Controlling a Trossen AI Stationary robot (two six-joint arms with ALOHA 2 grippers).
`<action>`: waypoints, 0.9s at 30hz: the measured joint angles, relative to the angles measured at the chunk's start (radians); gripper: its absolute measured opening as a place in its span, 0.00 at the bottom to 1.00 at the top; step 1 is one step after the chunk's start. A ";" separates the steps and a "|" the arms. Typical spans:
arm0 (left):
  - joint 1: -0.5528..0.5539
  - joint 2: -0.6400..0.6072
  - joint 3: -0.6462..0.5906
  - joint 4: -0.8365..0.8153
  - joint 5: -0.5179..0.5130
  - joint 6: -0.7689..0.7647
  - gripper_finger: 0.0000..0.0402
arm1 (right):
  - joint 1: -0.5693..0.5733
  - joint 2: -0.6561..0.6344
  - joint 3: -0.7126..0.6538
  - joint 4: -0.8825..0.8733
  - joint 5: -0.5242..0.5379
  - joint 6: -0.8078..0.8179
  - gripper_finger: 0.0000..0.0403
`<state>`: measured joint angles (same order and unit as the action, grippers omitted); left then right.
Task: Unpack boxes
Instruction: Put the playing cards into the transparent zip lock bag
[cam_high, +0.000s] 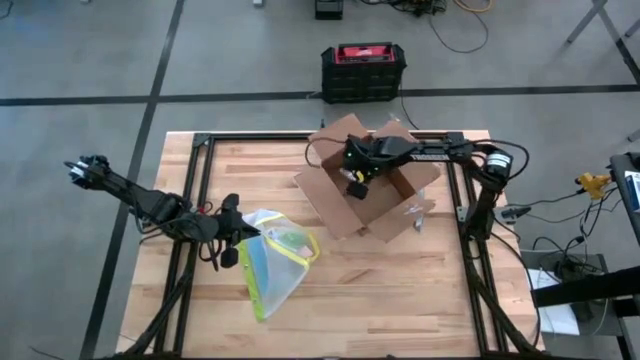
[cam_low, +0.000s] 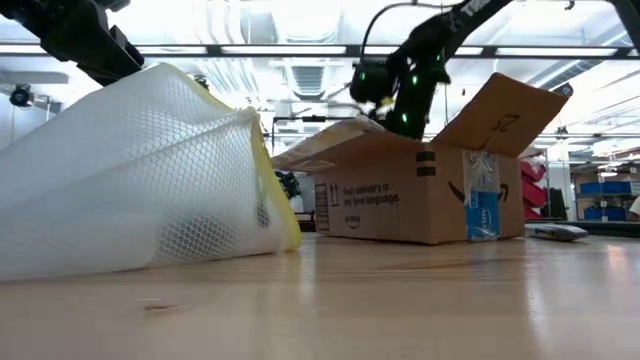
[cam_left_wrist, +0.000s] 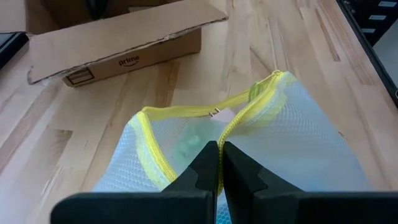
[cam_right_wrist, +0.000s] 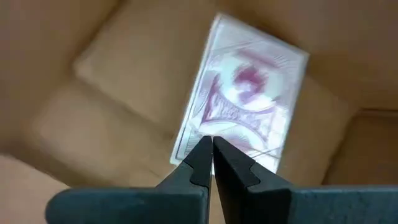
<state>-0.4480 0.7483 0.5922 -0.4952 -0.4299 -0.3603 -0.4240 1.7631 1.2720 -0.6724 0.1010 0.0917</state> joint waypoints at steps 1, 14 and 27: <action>0.000 0.000 0.000 0.001 0.000 0.002 0.00 | -0.006 -0.007 -0.001 -0.004 -0.001 0.035 0.00; 0.000 0.000 0.000 0.001 -0.002 0.011 0.00 | -0.045 0.052 -0.003 0.005 -0.094 0.115 0.61; 0.000 0.001 0.000 0.001 -0.003 0.011 0.00 | -0.048 0.055 0.073 -0.084 -0.023 -0.003 0.92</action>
<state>-0.4480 0.7490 0.5922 -0.4942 -0.4332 -0.3492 -0.4717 1.8183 1.3455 -0.7567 0.0778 0.0890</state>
